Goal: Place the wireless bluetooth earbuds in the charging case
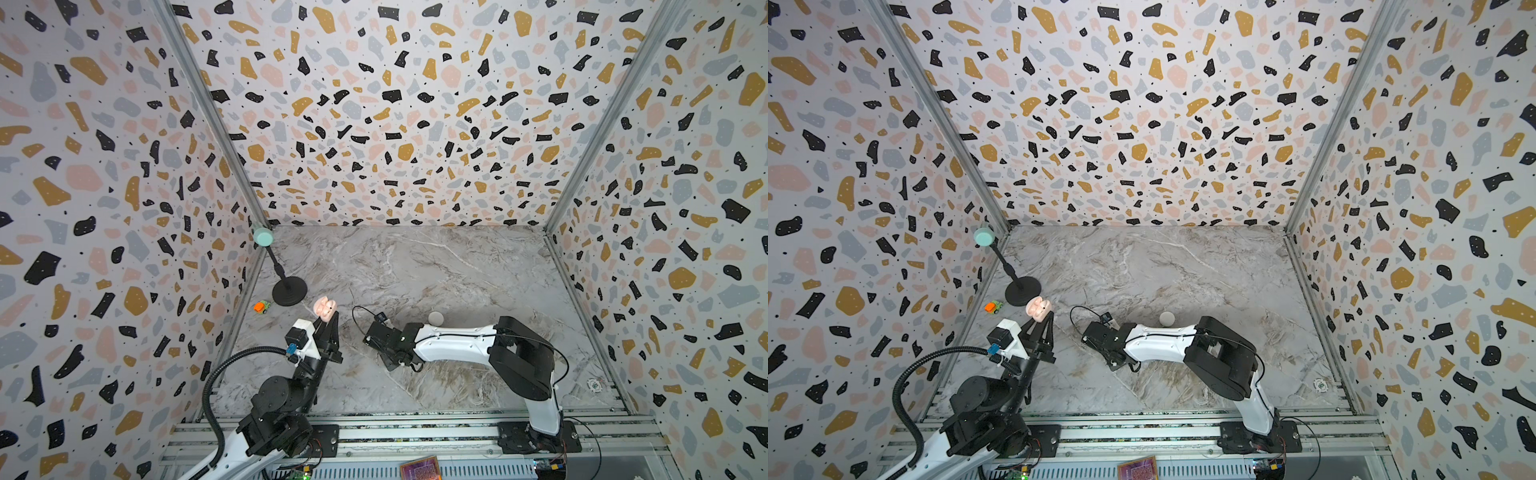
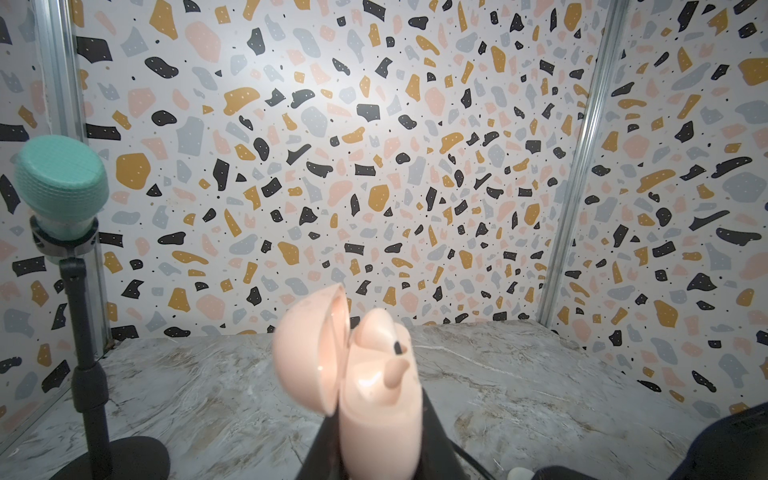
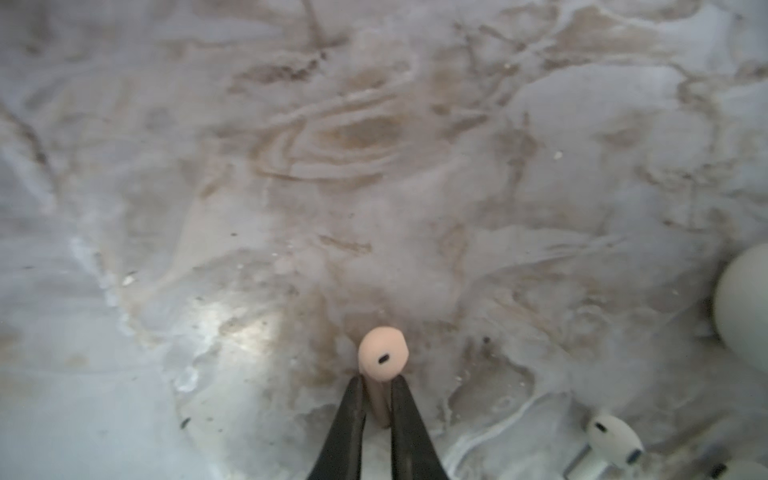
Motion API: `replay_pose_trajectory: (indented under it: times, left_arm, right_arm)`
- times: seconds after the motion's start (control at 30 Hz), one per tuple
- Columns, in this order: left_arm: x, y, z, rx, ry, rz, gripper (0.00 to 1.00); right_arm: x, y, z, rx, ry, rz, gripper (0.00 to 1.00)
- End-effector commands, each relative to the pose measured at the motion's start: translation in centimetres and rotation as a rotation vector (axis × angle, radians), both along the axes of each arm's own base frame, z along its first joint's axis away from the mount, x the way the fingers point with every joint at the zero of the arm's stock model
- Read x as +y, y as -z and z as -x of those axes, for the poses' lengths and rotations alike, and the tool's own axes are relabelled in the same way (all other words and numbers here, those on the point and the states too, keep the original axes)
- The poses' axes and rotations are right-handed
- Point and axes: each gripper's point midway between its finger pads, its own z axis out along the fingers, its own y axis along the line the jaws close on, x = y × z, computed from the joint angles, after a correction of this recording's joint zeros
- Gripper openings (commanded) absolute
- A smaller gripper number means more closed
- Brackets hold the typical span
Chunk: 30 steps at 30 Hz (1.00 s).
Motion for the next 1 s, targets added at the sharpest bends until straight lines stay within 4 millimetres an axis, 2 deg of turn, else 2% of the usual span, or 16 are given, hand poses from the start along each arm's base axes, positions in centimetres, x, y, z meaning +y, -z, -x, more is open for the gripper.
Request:
replay_pose_trajectory:
  times: [0.0,0.17,0.33,0.4,0.6,0.73,0.97]
  left_arm:
    - [0.2,-0.9,0.2,-0.035,0.002,0.035,0.00]
    - [0.1,-0.9,0.2,-0.035,0.007,0.034,0.00]
    - [0.1,-0.9,0.2,-0.034,0.007,0.033,0.00]
    - [0.1,-0.9,0.2,-0.035,0.007,0.032,0.00]
    - [0.2,-1.0,0.2,-0.036,0.004,0.035,0.00]
    - [0.2,-0.9,0.2,-0.036,0.006,0.035,0.00]
    - [0.2,-1.0,0.2,-0.035,0.006,0.034,0.00]
  right_arm:
    - [-2.0,-1.9,-0.8,-0.049,0.072,0.050,0.16]
    - [-1.2,-1.5,0.0,-0.019,0.038,0.034,0.23]
    - [-0.2,-2.0,0.7,0.017,0.006,-0.033,0.39]
    - [0.1,-2.4,1.0,0.040,0.002,-0.080,0.42]
    - [0.3,-4.4,0.7,0.123,0.010,-0.277,0.42]
    - [-0.4,-5.1,0.1,0.191,0.034,-0.402,0.40]
    - [-1.0,-3.8,-0.8,0.273,0.085,-0.442,0.34]
